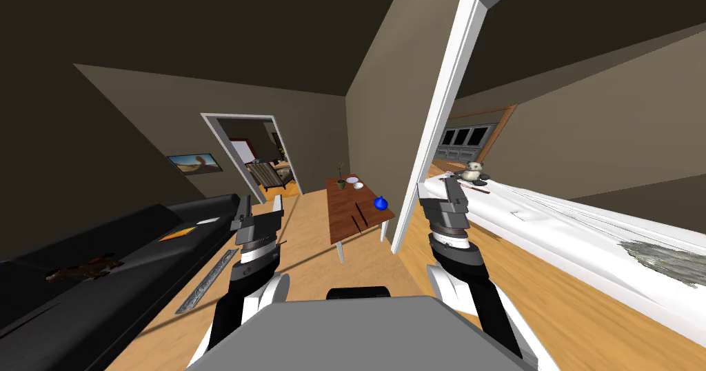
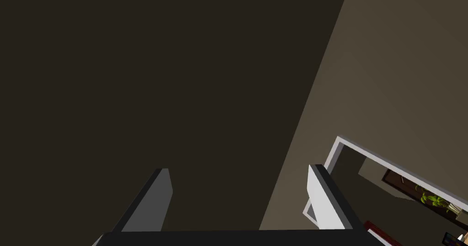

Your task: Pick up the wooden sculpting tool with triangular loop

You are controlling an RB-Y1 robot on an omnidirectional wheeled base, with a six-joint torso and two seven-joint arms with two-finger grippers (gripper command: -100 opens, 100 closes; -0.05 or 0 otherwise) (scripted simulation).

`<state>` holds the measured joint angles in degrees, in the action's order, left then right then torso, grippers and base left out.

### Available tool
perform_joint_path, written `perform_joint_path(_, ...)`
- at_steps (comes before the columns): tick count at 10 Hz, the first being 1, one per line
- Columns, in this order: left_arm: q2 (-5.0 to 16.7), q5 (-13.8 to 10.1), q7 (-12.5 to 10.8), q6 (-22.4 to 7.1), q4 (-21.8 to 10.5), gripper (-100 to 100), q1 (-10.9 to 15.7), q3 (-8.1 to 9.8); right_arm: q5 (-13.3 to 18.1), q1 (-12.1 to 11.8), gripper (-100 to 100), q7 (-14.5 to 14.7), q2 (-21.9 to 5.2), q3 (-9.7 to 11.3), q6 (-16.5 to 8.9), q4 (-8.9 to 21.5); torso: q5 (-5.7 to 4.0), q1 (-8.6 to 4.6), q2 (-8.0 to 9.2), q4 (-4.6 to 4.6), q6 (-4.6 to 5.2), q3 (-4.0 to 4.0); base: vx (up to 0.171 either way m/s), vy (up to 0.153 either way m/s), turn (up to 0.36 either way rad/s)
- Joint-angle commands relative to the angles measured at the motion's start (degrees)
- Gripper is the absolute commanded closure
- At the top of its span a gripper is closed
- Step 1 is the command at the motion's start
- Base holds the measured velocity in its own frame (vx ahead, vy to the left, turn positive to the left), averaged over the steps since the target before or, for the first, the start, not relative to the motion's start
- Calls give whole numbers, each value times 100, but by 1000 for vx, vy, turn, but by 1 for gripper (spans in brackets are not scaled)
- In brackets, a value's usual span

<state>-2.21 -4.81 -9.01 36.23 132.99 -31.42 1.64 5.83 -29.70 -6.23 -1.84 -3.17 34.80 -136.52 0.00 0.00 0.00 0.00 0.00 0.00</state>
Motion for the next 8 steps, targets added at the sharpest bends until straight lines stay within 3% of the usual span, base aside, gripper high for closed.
perform_joint_path(1,206,-4,21,-49,-50,-100,-20,-27,0,0,0,0,0,0,0,0,0,0,0,0,0,0,-6,-1,-36)
perform_joint_path(8,1218,-106,274,-687,-728,-100,-204,-378,0,1,0,0,0,0,0,0,1,3,11,2,2,6,-22,-2,-129)
